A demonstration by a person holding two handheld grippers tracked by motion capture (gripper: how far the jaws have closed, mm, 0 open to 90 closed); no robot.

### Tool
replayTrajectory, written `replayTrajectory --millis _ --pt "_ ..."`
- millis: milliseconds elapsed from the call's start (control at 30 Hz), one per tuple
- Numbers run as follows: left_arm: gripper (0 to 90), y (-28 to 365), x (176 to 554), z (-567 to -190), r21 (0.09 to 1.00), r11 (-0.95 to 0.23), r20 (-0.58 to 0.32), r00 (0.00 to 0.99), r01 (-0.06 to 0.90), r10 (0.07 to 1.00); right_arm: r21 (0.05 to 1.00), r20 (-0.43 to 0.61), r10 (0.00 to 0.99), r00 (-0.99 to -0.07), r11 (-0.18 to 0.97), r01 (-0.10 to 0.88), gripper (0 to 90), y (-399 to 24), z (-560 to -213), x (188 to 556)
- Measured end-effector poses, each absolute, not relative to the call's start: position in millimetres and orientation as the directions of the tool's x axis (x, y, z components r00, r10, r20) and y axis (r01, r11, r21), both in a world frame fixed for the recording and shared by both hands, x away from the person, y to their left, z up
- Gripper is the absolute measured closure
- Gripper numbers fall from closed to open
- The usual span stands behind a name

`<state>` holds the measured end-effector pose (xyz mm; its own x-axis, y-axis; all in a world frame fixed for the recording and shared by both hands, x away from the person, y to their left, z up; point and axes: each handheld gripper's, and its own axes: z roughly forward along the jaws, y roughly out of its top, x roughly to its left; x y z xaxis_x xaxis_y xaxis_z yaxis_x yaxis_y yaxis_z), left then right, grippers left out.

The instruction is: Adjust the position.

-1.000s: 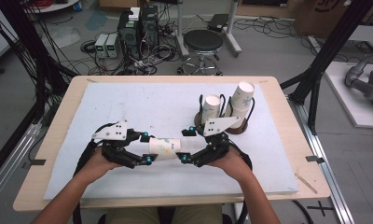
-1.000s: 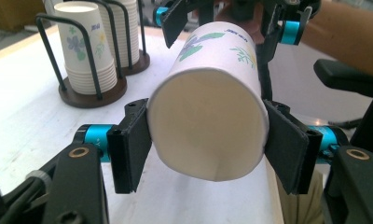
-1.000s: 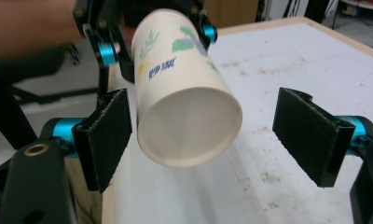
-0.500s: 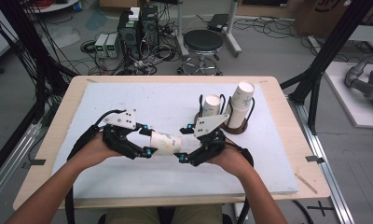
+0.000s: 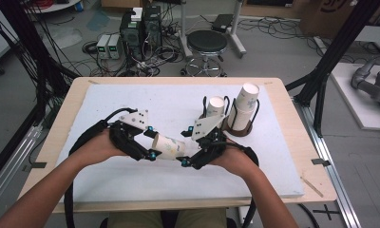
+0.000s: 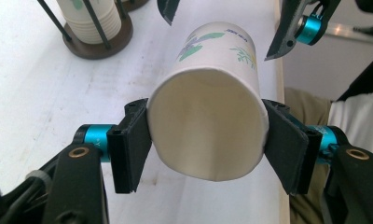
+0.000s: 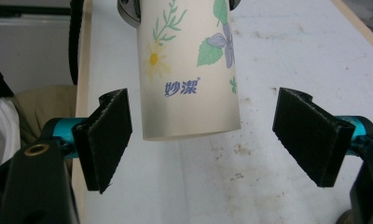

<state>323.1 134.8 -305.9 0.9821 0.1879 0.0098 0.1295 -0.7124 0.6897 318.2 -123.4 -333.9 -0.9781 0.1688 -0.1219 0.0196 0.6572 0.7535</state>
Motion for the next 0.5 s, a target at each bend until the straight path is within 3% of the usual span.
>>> replayTrajectory --millis 500 --pt "35.9 122 325 -310 0.595 -0.796 0.034 0.985 0.115 0.168 0.660 -0.142 0.102 -0.985 0.751 -0.017 20.2 -102 -340 320"
